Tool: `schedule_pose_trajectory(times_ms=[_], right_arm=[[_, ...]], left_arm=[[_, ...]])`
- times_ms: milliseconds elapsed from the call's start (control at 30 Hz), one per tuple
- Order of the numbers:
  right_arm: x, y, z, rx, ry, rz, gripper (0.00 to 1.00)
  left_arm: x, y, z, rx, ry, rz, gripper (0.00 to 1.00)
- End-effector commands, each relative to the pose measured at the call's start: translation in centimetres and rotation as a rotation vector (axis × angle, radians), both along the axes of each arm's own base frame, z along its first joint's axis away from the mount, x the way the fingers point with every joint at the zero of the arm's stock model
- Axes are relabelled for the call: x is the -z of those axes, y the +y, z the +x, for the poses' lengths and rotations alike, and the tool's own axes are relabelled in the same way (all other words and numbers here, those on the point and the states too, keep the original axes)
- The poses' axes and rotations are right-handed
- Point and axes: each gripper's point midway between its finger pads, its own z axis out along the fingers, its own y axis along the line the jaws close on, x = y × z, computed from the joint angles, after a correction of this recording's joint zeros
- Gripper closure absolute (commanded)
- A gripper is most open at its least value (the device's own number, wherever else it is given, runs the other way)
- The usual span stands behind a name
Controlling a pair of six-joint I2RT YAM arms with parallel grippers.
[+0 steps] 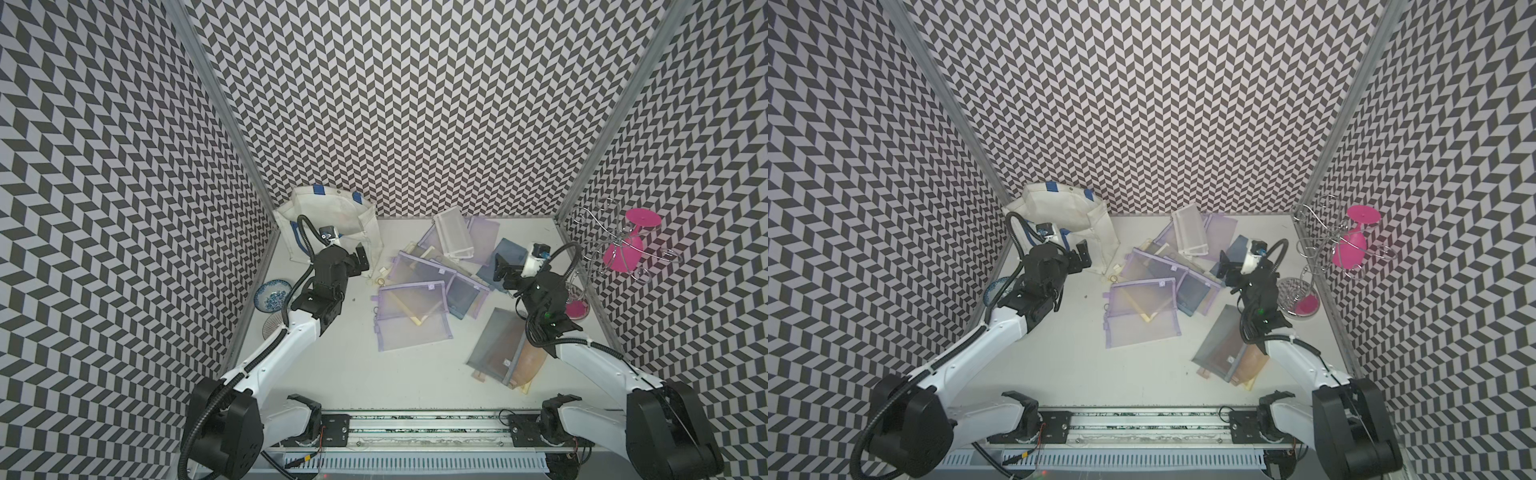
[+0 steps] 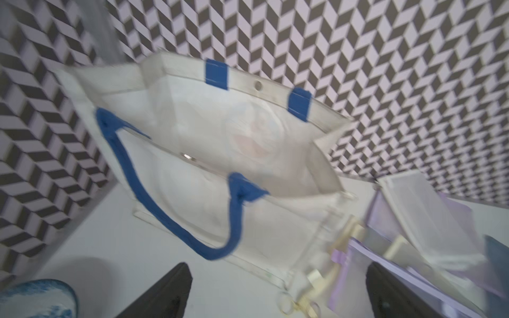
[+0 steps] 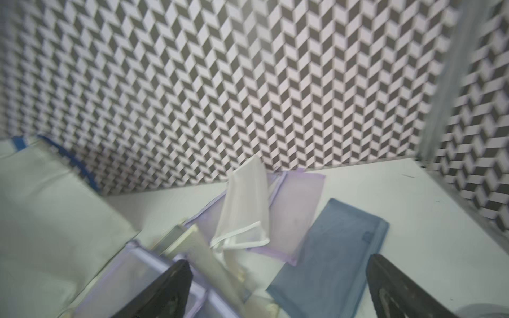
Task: Put the pencil pouch into the canvas bag
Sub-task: Move the canvas bag to the center of the board.
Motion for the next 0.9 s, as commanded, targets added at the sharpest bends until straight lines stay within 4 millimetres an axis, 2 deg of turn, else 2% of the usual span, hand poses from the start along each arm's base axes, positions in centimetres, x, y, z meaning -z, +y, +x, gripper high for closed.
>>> schedule_pose_trajectory(times_ms=[0, 100, 233, 367, 500, 633, 767, 867], right_arm=[[1.9, 6.1, -1.0, -0.264, 0.139, -0.043, 0.01], [2.9, 9.0, -1.6, -0.398, 0.196, -0.047, 0.01], [4.7, 10.2, -1.2, -0.46, 0.242, -0.041, 0.01], [6.2, 11.7, -1.1, -0.542, 0.314, -0.037, 0.01], [6.7, 12.1, -1.3, -0.565, 0.323, -0.022, 0.01], [7.0, 12.0, -1.5, -0.562, 0.326, -0.02, 0.01], [7.4, 12.3, -1.7, -0.579, 0.334, -0.002, 0.01], [7.8, 12.6, -1.7, -0.594, 0.344, 0.013, 0.01]], left_arm=[[-2.2, -1.6, -0.7, 0.078, 0.061, -0.068, 0.03], [-4.4, -3.3, 2.4, 0.164, 0.147, 0.017, 0.05], [-6.1, -3.2, 6.2, 0.139, 0.162, 0.097, 0.07], [-5.4, -1.5, 11.2, 0.111, 0.23, 0.092, 0.13], [-3.1, -2.0, 15.0, 0.12, 0.303, 0.135, 0.16], [0.6, -1.8, 16.2, 0.09, 0.39, 0.154, 0.21], [2.6, -2.9, 15.3, 0.122, 0.402, 0.151, 0.22], [3.8, -4.0, 14.0, 0.167, 0.417, 0.14, 0.3]])
